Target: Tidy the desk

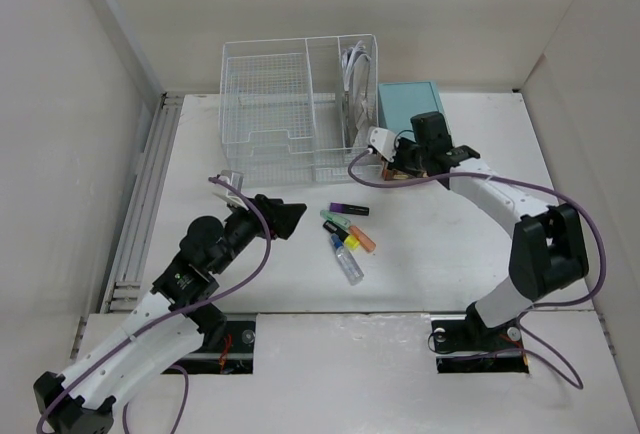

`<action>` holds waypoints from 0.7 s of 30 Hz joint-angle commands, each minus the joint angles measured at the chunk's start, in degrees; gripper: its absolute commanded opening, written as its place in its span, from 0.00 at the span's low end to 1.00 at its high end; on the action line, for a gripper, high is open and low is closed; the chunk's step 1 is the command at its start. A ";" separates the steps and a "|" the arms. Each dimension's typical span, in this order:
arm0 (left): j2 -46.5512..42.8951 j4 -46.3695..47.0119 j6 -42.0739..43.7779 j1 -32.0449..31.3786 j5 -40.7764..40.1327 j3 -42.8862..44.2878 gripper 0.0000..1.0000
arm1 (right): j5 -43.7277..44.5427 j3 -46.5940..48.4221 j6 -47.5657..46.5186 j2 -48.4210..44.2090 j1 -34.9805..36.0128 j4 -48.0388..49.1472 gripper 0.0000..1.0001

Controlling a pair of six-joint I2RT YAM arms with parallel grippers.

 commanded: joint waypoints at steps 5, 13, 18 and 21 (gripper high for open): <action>-1.35 1.16 0.96 -0.35 -0.38 0.77 0.74 | 8.10 -1.08 2.69 -0.73 0.91 8.35 0.00; -2.40 0.63 0.96 -0.35 0.14 0.77 0.74 | -7.09 -6.88 8.64 -16.28 -0.48 2.63 0.67; -1.79 1.68 0.44 -0.35 0.15 0.77 0.74 | -15.63 -14.51 28.01 -23.23 -9.01 8.50 0.99; -1.79 1.69 0.44 -0.35 0.68 0.24 0.74 | -10.12 -16.73 40.93 -24.91 -11.39 12.12 0.99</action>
